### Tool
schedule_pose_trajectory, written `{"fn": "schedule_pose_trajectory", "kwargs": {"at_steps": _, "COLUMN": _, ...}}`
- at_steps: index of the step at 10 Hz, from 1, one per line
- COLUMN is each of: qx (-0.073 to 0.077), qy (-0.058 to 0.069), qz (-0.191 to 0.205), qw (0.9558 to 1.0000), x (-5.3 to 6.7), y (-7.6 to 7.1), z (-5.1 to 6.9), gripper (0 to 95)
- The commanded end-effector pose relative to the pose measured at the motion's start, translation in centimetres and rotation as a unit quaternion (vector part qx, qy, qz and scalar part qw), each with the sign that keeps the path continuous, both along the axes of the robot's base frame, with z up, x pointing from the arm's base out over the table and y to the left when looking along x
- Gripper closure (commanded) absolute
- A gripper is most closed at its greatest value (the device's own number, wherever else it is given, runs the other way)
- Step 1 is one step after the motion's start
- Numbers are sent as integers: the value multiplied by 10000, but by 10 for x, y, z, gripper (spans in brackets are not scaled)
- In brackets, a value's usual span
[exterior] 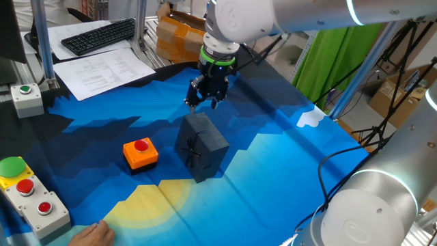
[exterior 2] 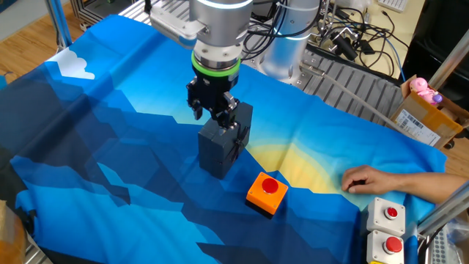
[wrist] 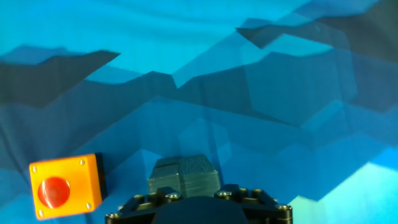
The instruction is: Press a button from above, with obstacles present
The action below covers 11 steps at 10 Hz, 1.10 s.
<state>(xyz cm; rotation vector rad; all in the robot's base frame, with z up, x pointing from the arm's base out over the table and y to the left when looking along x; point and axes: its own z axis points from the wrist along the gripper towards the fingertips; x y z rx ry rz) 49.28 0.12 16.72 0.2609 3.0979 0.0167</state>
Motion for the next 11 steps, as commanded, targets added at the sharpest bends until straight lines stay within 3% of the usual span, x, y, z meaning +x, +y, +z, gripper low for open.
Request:
{"fn": "schedule_pose_trajectory", "kwargs": {"at_steps": 1, "qx": 23, "qy": -47, "qz": -281, "qw": 9996, "x": 0, "y": 1, "z": -2, "gripper": 950}}
{"fn": "schedule_pose_trajectory", "kwargs": {"at_steps": 11, "qx": 49, "qy": -42, "qz": -258, "qw": 9996, "x": -4, "y": 3, "z": -9, "gripper": 950}}
